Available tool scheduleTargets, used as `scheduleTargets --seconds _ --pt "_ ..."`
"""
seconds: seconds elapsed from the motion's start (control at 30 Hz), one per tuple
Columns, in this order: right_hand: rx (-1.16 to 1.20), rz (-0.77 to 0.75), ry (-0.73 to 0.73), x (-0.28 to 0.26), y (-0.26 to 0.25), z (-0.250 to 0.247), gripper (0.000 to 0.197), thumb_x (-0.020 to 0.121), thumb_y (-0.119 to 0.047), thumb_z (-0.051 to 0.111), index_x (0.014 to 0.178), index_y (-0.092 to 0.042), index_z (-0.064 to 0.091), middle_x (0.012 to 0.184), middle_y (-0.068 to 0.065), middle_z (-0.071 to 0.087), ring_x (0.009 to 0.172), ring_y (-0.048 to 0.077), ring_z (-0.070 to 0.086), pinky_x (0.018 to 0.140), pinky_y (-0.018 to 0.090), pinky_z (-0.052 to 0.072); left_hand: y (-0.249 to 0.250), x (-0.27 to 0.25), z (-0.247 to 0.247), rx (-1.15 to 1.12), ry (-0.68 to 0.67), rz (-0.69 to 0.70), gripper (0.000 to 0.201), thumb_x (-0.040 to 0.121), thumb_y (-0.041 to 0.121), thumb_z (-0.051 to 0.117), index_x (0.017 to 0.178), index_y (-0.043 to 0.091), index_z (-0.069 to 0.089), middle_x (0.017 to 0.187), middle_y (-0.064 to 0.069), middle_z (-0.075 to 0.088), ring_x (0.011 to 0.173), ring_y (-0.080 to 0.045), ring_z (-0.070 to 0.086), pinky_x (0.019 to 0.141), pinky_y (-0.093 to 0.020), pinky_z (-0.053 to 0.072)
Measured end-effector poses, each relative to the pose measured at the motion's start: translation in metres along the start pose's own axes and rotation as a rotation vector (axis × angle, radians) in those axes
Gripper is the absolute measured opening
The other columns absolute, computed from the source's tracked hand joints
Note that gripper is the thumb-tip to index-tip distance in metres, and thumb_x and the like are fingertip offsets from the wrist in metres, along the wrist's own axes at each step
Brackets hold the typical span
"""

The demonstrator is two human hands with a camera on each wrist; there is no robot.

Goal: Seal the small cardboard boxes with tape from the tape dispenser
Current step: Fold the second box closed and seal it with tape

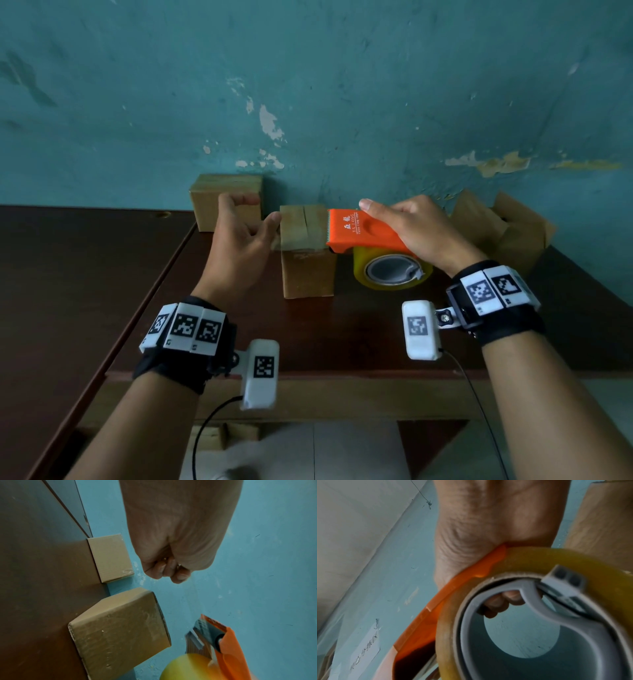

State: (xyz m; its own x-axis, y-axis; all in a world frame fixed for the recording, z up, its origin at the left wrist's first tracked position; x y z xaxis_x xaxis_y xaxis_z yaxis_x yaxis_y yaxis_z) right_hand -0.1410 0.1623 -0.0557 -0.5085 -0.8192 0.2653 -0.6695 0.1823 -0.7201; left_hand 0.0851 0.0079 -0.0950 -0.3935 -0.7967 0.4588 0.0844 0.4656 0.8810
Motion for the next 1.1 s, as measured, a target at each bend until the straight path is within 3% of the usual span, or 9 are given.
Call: scheduleTargets --seconds 0.07,0.13,0.23,0.4,0.5,0.63,0.8,0.93,1.1 --pt "0.011 0.001 0.017 0.0 0.001 -0.003 0.074 0.091 -0.073 0.066 0.056 -0.012 0.042 0.057 0.012 0.035 0.049 0.023 0.036 0.061 0.038 0.031 0.003 -0.001 -0.001 -0.016 -0.007 0.007 0.035 0.1 0.021 0.069 0.126 0.015 0.045 0.081 -0.03 0.07 0.067 -0.045 0.066 0.051 -0.046 0.049" --pt "0.02 0.001 0.028 0.002 0.003 -0.005 0.073 0.09 -0.073 0.067 0.054 -0.016 0.039 0.056 0.011 0.035 0.049 0.023 0.036 0.062 0.039 0.031 0.004 -0.001 -0.001 -0.021 -0.009 0.004 0.034 0.101 0.019 0.068 0.125 0.015 0.044 0.083 -0.034 0.068 0.063 -0.037 0.066 0.053 -0.04 0.049" --pt "0.02 -0.002 0.024 0.003 0.008 -0.007 0.072 0.089 -0.073 0.067 0.055 -0.013 0.045 0.056 0.012 0.038 0.05 0.024 0.039 0.062 0.038 0.033 0.001 0.0 -0.003 0.011 -0.014 0.003 0.036 0.1 0.021 0.069 0.125 0.016 0.045 0.076 -0.021 0.069 0.057 -0.022 0.063 0.051 -0.034 0.05" --pt "0.046 0.012 0.021 0.007 0.025 -0.009 0.076 0.083 -0.08 0.067 0.06 -0.009 0.053 0.059 0.015 0.044 0.052 0.027 0.043 0.064 0.04 0.037 -0.013 0.005 -0.011 0.035 -0.016 -0.017 0.036 0.098 0.029 0.071 0.122 0.025 0.045 0.092 -0.031 0.071 0.075 -0.056 0.066 0.061 -0.069 0.055" --pt "0.074 0.033 0.03 0.009 0.034 -0.01 0.074 0.084 -0.078 0.07 0.059 -0.01 0.052 0.058 0.015 0.044 0.051 0.026 0.045 0.064 0.04 0.038 -0.018 0.006 -0.015 0.037 -0.018 -0.05 0.037 0.099 0.028 0.07 0.125 0.023 0.044 0.091 -0.027 0.072 0.076 -0.051 0.068 0.06 -0.05 0.059" --pt "0.062 0.048 0.063 0.011 0.039 -0.011 0.07 0.087 -0.074 0.07 0.053 -0.017 0.045 0.054 0.01 0.042 0.048 0.022 0.044 0.061 0.036 0.037 -0.024 0.008 -0.017 0.045 0.001 -0.05 0.036 0.1 0.022 0.068 0.126 0.016 0.044 0.085 -0.015 0.072 0.058 -0.014 0.068 0.05 -0.025 0.05" --pt "0.038 0.057 0.096 0.016 0.046 -0.006 0.073 0.083 -0.079 0.069 0.05 -0.02 0.042 0.053 0.009 0.038 0.047 0.021 0.04 0.059 0.036 0.035 -0.029 0.007 -0.017 0.036 -0.012 -0.071 0.035 0.101 0.02 0.066 0.128 0.017 0.044 0.086 -0.018 0.073 0.051 -0.005 0.063 0.044 -0.019 0.045" --pt "0.026 0.062 0.1 0.017 0.048 -0.001 0.073 0.083 -0.079 0.069 0.058 -0.013 0.05 0.057 0.012 0.04 0.049 0.02 0.041 0.06 0.035 0.035 -0.028 0.004 -0.016 0.058 -0.01 -0.064 0.037 0.102 0.017 0.064 0.131 0.009 0.043 0.076 -0.007 0.065 0.044 0.003 0.057 0.043 -0.009 0.039" --pt "0.03 0.083 0.083 0.021 0.057 0.004 0.08 0.076 -0.09 0.064 0.066 -0.011 0.058 0.059 0.012 0.047 0.051 0.023 0.049 0.062 0.038 0.041 -0.032 0.004 -0.016 0.041 -0.006 -0.09 0.034 0.102 0.018 0.066 0.127 0.015 0.043 0.088 -0.009 0.07 0.057 0.001 0.065 0.048 -0.014 0.046"
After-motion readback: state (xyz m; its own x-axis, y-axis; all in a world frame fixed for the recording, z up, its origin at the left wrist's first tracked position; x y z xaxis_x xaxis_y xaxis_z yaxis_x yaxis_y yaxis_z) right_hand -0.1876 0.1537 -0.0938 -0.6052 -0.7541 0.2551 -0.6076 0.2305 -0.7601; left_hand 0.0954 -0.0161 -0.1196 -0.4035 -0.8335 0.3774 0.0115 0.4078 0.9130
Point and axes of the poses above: each hand's wrist, its own x-axis towards the middle knuckle, its own z-axis out of the palm, y = z × x, the point moved 3 cm from there along x, towards the middle knuckle
